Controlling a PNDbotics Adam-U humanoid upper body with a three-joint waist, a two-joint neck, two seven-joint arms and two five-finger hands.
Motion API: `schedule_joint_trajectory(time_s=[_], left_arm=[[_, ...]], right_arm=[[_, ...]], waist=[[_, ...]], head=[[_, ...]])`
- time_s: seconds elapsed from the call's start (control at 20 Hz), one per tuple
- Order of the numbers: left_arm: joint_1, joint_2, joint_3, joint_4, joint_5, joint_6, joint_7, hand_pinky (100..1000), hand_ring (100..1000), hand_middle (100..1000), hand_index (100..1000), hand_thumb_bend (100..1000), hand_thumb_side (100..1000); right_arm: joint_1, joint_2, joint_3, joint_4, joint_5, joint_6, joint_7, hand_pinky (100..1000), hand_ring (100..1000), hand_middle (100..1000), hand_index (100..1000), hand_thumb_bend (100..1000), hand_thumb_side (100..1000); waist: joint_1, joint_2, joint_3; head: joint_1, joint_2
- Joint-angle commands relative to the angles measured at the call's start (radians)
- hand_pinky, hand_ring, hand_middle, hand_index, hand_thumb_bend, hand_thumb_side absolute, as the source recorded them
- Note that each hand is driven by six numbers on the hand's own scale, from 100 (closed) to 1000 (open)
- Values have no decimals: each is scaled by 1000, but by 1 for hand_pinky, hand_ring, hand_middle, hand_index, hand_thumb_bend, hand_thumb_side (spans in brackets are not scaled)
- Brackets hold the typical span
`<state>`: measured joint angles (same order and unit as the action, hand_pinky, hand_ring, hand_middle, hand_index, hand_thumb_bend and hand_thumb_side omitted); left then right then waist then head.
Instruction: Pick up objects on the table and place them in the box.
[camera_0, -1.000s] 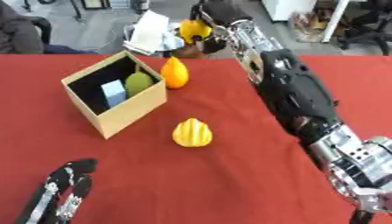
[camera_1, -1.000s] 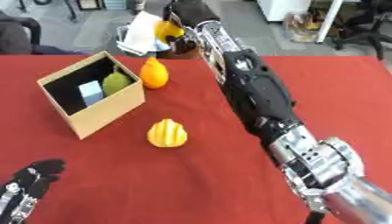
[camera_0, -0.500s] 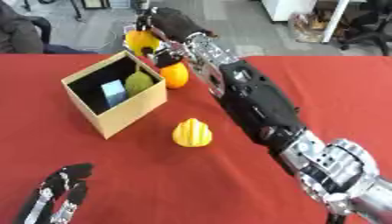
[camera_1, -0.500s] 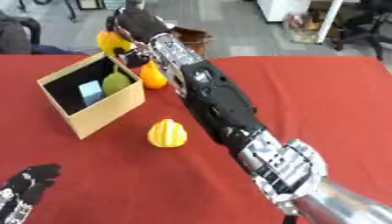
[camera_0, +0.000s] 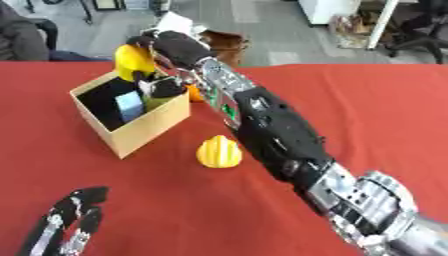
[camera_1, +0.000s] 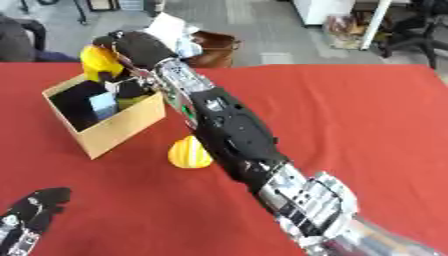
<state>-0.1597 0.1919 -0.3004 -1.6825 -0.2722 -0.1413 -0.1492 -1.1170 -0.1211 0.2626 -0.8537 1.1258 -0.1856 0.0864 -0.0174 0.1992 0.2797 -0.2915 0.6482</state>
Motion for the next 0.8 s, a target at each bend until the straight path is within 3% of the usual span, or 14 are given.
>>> schedule_joint_trajectory(time_s=[0.05, 0.45, 0.8], left_arm=[[-10, 5, 6, -12, 2, -4, -1, 804, 815, 780, 857, 412, 908], [-8, 7, 9, -11, 0, -4, -1, 805, 816, 781, 859, 412, 908], [-6, 9, 15, -13, -3, -3, 4, 804, 817, 781, 859, 412, 907]], right_arm=[[-20, -7, -11, -5, 21, 10, 46, 749, 744, 828, 948, 150, 764], [-31, -52, -24, -33, 27, 41, 63, 768, 763, 872, 957, 179, 727], [-33, -137, -106, 61, 16, 120, 63, 759, 756, 854, 953, 167, 708]], waist=[[-9, -7, -1], [-9, -8, -9], [-8, -7, -21]], head=[[2, -14], [8, -15], [23, -21]])
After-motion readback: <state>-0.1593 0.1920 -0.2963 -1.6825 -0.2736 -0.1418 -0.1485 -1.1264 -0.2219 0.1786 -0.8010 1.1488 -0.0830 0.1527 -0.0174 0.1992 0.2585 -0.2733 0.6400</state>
